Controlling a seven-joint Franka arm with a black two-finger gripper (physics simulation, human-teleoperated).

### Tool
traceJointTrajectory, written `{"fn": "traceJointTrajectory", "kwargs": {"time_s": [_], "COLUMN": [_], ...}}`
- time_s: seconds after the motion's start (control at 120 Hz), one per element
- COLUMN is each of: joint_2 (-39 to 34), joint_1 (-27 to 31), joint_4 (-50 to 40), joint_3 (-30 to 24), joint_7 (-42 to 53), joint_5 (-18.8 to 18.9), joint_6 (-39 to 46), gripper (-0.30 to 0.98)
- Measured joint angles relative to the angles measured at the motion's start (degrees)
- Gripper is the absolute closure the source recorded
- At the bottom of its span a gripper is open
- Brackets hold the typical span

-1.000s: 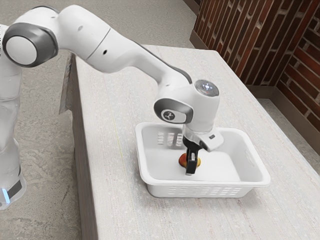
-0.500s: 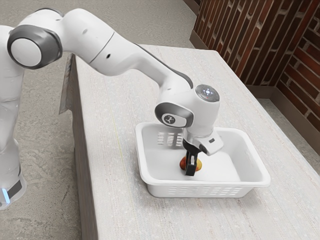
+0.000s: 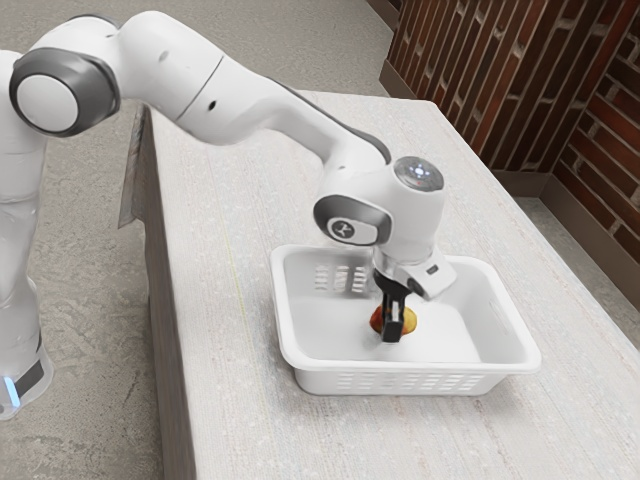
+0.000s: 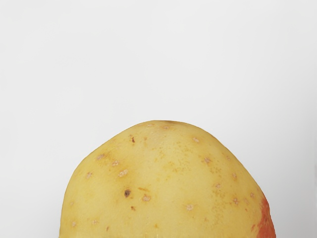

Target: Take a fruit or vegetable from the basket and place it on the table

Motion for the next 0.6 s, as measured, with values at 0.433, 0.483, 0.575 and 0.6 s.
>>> {"fn": "traceJointTrajectory", "kwargs": {"time_s": [0.433, 0.483, 0.575, 0.6], "joint_2": [-2.0, -2.5, -3.0, -3.0], "joint_1": [-0.7, -0.6, 0.1, 0.1], "joint_4": [20.9, 21.2, 21.3, 21.2], "joint_3": [4.6, 7.7, 12.6, 14.0], "joint_7": [-0.5, -0.1, 1.1, 1.4], "joint_5": [4.6, 4.6, 3.9, 3.6], "joint_6": [-21.3, -23.2, -25.7, -26.2], "gripper": [0.36, 0.36, 0.35, 0.36]}}
